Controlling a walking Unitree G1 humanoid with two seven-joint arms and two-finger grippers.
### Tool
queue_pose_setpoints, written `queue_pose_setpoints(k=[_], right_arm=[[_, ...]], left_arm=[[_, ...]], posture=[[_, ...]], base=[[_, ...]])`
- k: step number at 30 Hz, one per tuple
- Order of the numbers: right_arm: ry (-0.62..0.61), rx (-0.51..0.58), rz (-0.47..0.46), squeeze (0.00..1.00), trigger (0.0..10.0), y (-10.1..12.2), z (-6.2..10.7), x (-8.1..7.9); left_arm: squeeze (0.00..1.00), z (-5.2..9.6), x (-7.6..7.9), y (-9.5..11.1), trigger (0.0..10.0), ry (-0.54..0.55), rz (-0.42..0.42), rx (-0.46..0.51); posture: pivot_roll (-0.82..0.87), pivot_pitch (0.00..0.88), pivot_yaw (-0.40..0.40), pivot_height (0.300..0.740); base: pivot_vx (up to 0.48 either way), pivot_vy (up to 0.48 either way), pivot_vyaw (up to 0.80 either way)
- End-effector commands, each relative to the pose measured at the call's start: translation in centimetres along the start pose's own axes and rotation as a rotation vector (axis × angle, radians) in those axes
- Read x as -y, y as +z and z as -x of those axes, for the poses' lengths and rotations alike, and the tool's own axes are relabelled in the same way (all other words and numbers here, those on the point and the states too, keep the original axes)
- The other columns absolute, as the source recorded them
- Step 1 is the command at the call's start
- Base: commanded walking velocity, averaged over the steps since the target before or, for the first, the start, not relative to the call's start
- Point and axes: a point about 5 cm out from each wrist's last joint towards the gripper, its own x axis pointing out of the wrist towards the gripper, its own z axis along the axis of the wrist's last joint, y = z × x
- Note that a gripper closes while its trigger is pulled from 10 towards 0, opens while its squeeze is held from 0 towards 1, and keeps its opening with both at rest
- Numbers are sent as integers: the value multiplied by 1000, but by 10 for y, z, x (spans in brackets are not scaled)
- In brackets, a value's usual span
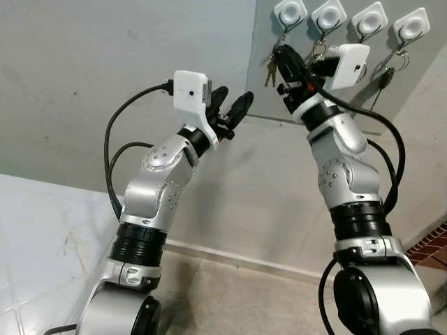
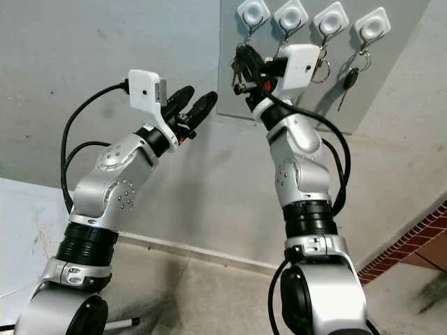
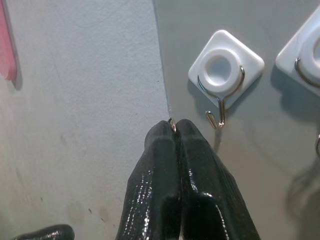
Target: Hang keys on a hook
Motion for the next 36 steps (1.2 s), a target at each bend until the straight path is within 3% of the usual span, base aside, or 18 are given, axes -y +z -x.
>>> queue_pose_setpoints(k=[1, 15, 26, 36], right_arm=[[-1, 36, -21, 0, 10000, 7, -5, 0], [-27, 65, -117, 0, 10000, 13, -18, 6], [-70, 89, -257, 0, 10000, 14, -22, 13], [-61, 86, -284, 0, 10000, 13, -24, 13]], left_arm=[[0, -3, 7, 9, 10000, -34, -13, 20], [0, -4, 9, 9, 10000, -42, -12, 21], [0, -3, 9, 9, 10000, -41, -5, 21], [0, -3, 9, 10, 10000, -39, -3, 23]], posture=[[10, 108, -2, 740], [11, 111, -6, 740], [12, 117, -5, 740], [15, 119, -6, 740]], base=[[0, 0, 0], [0, 0, 0], [0, 0, 0], [0, 0, 0]])
